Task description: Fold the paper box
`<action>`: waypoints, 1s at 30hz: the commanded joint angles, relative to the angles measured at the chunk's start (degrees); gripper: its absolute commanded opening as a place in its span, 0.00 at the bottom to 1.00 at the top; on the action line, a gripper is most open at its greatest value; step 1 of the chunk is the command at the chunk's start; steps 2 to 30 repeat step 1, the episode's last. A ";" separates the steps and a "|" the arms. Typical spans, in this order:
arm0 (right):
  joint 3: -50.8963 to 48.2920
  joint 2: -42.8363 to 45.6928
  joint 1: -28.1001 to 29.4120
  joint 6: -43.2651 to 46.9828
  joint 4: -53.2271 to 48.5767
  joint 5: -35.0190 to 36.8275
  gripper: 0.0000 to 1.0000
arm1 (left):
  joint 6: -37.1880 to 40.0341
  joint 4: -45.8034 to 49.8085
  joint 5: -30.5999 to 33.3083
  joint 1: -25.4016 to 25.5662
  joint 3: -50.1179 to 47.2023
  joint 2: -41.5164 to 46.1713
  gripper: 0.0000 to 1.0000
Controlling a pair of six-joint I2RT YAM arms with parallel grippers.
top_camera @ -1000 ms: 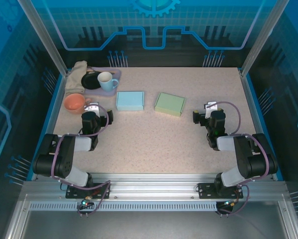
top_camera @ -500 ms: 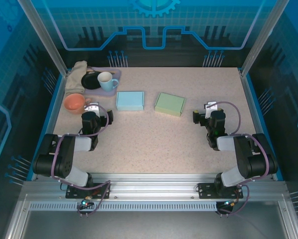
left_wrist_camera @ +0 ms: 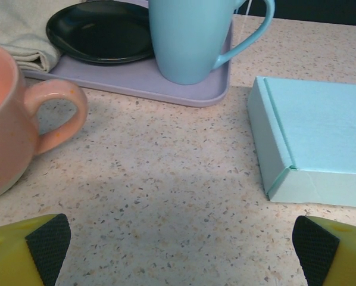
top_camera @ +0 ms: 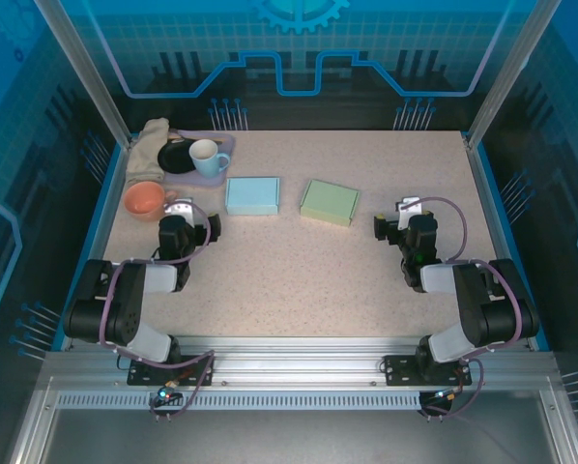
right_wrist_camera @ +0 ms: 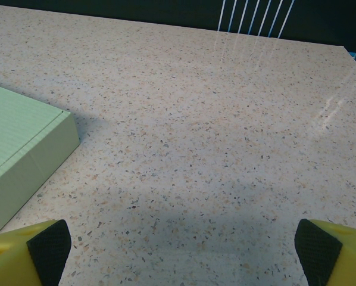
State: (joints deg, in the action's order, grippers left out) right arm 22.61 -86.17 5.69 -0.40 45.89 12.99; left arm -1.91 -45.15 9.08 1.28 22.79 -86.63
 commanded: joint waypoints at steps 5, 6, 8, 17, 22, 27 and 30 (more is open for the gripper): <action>0.84 -0.05 -0.45 -0.56 -0.01 -0.40 1.00 | 1.61 0.30 -3.46 -0.40 1.04 -0.29 0.99; 0.84 -0.05 -0.45 -0.56 -0.01 -0.40 1.00 | 1.61 0.30 -3.46 -0.40 1.04 -0.29 0.99; 0.84 -0.05 -0.45 -0.56 -0.01 -0.40 1.00 | 1.61 0.30 -3.46 -0.40 1.04 -0.29 0.99; 0.84 -0.05 -0.45 -0.56 -0.01 -0.40 1.00 | 1.61 0.30 -3.46 -0.40 1.04 -0.29 0.99; 0.84 -0.05 -0.45 -0.56 -0.01 -0.40 1.00 | 1.61 0.30 -3.46 -0.40 1.04 -0.29 0.99; 0.84 -0.05 -0.45 -0.56 -0.01 -0.40 1.00 | 1.61 0.30 -3.46 -0.40 1.04 -0.29 0.99; 0.84 -0.05 -0.45 -0.56 -0.01 -0.40 1.00 | 1.61 0.30 -3.46 -0.40 1.04 -0.29 0.99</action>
